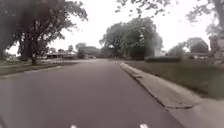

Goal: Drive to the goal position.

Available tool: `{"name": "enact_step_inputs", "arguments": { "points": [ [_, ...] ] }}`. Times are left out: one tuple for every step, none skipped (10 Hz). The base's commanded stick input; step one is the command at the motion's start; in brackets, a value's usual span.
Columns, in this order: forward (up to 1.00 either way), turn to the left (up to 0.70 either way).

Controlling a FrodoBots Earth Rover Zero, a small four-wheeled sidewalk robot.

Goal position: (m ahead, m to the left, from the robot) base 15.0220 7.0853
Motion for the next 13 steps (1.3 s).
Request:
{"name": "enact_step_inputs", "arguments": {
  "points": [
    [0.68, 0.0],
    [0.68, 0.0],
    [0.68, -0.28],
    [0.68, -0.25],
    [0.68, -0.12],
    [0.68, 0.0],
    [0.68, 0.0],
    [0.68, 0.0],
    [0.68, 0.0],
    [0.68, 0.0],
    [0.68, 0.0],
    [0.68, 0.0],
    [0.69, 0.0]
  ]
}}
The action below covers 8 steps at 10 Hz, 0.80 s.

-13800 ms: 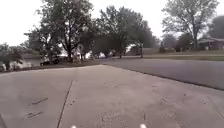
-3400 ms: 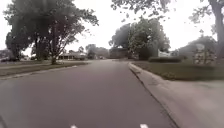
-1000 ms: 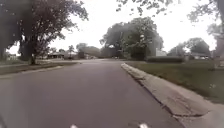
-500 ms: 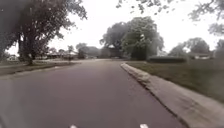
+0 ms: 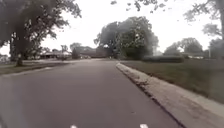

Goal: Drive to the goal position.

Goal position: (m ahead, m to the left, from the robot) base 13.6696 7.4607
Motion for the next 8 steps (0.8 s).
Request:
{"name": "enact_step_inputs", "arguments": {
  "points": [
    [0.69, 0.0],
    [0.69, 0.0],
    [0.68, 0.0],
    [0.68, 0.0],
    [0.68, 0.0],
    [0.69, 0.0],
    [0.69, 0.0],
    [0.69, 0.0]
  ]
}}
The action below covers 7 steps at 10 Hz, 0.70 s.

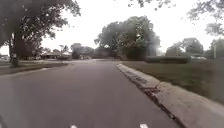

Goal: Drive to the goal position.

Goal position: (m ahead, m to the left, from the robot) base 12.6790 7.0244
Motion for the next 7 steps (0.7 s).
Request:
{"name": "enact_step_inputs", "arguments": {
  "points": [
    [0.68, 0.0],
    [0.69, 0.0],
    [0.68, 0.0],
    [0.68, 0.0],
    [0.68, 0.0],
    [0.69, 0.0],
    [0.68, 0.0]
  ]
}}
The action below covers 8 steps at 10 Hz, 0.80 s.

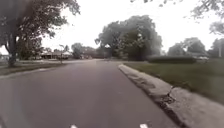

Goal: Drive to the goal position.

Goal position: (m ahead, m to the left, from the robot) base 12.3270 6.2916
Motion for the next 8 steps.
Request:
{"name": "enact_step_inputs", "arguments": {
  "points": [
    [0.68, 0.0],
    [0.68, 0.0],
    [0.68, 0.0],
    [0.68, 0.0],
    [0.68, 0.0],
    [0.68, 0.0],
    [0.68, 0.0],
    [0.68, 0.0]
  ]
}}
